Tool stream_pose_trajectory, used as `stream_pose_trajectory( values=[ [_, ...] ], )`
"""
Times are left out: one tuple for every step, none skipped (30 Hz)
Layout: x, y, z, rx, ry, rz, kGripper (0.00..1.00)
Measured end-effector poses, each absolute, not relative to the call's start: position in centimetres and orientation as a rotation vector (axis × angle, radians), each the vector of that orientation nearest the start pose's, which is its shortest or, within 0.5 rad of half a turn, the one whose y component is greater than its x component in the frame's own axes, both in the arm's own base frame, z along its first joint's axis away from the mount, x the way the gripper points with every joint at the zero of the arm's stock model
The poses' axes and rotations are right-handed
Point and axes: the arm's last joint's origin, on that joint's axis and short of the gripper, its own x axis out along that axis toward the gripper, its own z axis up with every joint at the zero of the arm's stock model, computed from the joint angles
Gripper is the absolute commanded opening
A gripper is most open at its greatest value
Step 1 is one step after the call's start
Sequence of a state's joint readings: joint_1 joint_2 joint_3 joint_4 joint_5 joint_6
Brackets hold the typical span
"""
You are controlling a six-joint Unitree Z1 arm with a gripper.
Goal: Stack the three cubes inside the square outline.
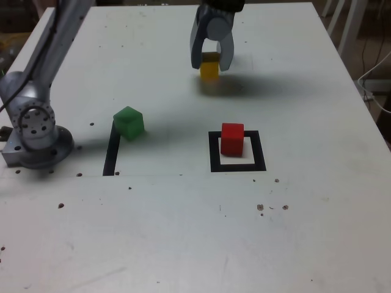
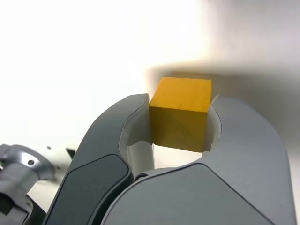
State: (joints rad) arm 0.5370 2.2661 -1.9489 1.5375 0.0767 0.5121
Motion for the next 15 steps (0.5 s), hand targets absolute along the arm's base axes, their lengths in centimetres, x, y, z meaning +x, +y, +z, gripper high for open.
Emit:
stream_pose_trajectory(
  values=[
    [35.5, 20.9, 24.8, -0.066, 1.854, -0.054, 0.28],
    [35.5, 20.1, 25.1, -0.059, 1.853, -0.057, 0.28],
    [35.5, 19.3, 25.4, -0.051, 1.852, -0.064, 0.28],
    [35.5, 18.6, 25.7, -0.045, 1.852, -0.07, 0.28],
    [35.5, 17.7, 25.9, -0.039, 1.852, -0.078, 0.28],
    [35.5, 16.9, 26.1, -0.033, 1.851, -0.083, 0.28],
    [35.5, 16.1, 26.4, -0.028, 1.851, -0.088, 0.28],
    [35.5, 15.3, 26.7, -0.02, 1.849, -0.093, 0.28],
    [35.5, 14.4, 27.0, -0.011, 1.845, -0.099, 0.28],
    [35.6, 13.4, 27.3, -0.001, 1.84, -0.106, 0.28],
    [35.6, 12.4, 27.6, 0.008, 1.838, -0.112, 0.28],
    [35.6, 11.5, 27.7, 0.016, 1.838, -0.116, 0.28],
    [35.6, 10.7, 27.9, 0.022, 1.837, -0.121, 0.28],
    [35.6, 9.9, 28.0, 0.027, 1.838, -0.124, 0.28],
    [35.6, 9.2, 28.1, 0.031, 1.838, -0.128, 0.28]
  ],
)
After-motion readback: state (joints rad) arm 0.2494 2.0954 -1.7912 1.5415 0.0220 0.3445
